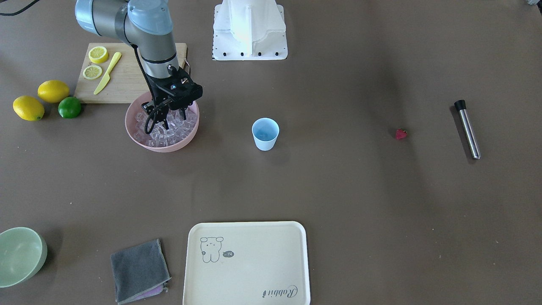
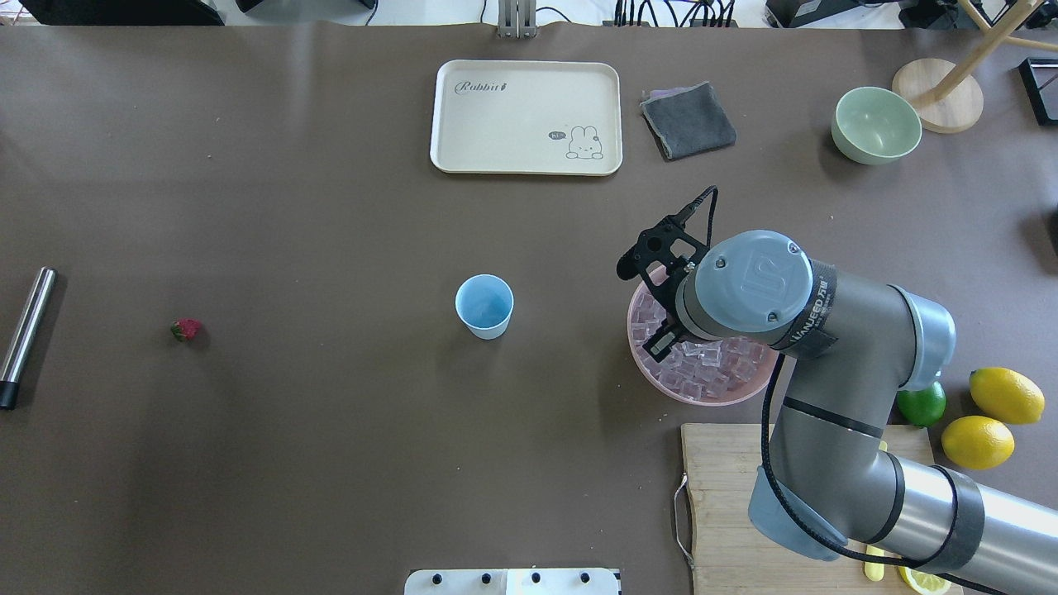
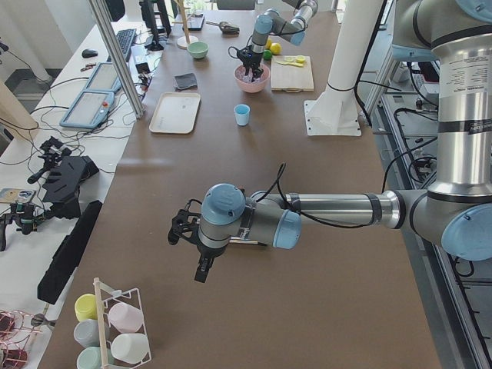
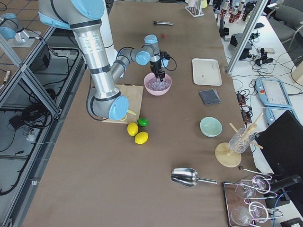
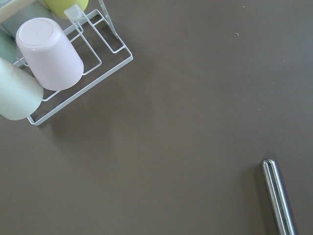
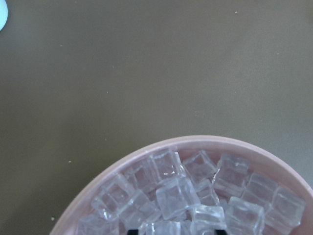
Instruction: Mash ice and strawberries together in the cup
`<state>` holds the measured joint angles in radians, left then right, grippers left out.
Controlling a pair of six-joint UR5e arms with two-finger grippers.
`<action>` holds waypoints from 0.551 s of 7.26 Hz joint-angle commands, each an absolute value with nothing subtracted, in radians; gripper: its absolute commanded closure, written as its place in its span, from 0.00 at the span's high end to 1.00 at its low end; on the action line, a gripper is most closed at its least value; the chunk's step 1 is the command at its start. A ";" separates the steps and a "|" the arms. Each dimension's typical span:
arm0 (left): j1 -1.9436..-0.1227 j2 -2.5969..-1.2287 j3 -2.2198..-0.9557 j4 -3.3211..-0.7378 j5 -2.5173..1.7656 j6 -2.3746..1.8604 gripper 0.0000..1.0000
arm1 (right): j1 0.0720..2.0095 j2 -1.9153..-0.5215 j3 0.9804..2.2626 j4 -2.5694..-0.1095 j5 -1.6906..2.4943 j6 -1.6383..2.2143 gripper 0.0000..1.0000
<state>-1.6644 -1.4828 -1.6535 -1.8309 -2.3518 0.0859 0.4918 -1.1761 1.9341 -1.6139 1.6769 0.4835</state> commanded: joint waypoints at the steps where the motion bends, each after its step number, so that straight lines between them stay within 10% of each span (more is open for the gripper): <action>1: -1.664 -1.482 -1.661 -1.832 -2.353 0.086 0.99 | 0.476 -1.178 1.936 -1.614 1.654 0.485 0.52; 4: -1.666 -1.480 -1.664 -1.832 -2.353 0.086 0.99 | 0.471 -1.178 1.934 -1.614 1.654 0.489 0.40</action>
